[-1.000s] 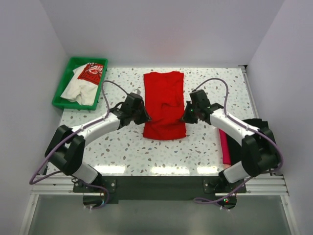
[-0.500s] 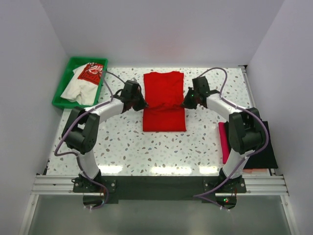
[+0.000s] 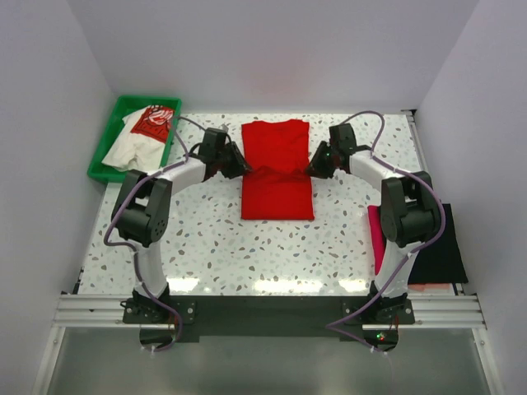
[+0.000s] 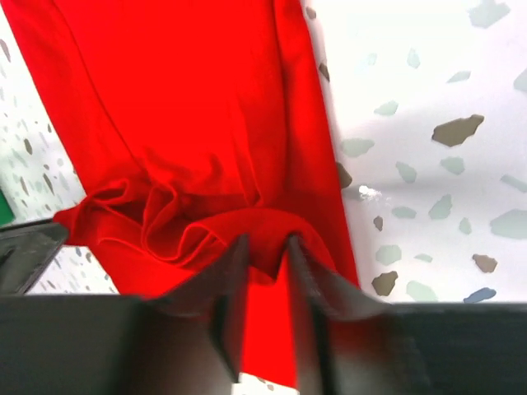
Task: Fold and stack the t-shirts
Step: Fold the tshirt
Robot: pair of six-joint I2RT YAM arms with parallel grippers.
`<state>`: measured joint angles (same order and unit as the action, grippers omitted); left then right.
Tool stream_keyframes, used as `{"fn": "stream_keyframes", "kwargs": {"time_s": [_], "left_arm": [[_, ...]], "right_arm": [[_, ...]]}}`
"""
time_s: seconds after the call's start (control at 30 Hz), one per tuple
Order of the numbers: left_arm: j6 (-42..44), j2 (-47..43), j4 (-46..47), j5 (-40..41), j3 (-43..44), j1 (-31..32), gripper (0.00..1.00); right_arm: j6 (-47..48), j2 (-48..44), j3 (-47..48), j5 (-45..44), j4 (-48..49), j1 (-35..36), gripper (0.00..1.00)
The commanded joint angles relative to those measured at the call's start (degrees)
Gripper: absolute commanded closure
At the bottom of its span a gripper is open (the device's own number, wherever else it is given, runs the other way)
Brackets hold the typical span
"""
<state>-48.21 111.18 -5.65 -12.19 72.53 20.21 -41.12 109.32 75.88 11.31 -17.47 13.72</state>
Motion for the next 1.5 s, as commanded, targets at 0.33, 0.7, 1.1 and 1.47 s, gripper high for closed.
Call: {"fn": "stream_keyframes", "kwargs": {"time_s": [0.33,0.7,1.1,1.47], "left_arm": [[4.4,-8.9,7.6,-6.7,-4.7,-3.5,0.59],[5.2,-5.5,8.5,-7.4,-3.4,3.3,0.96],[7.5,6.6,3.8,-9.3,8.9,1.9,0.97],[7.9,11.1,3.8,-7.8,6.5,-0.6,0.97]], "right_arm": [[6.1,-8.5,0.1,-4.6,-0.1,1.4,0.45],[10.3,-6.1,-1.5,-7.1,2.0,11.9,0.74],[14.7,9.3,18.3,-9.2,-6.3,12.1,0.76],[17.0,17.6,24.7,-10.3,-7.5,11.5,0.76]]}}
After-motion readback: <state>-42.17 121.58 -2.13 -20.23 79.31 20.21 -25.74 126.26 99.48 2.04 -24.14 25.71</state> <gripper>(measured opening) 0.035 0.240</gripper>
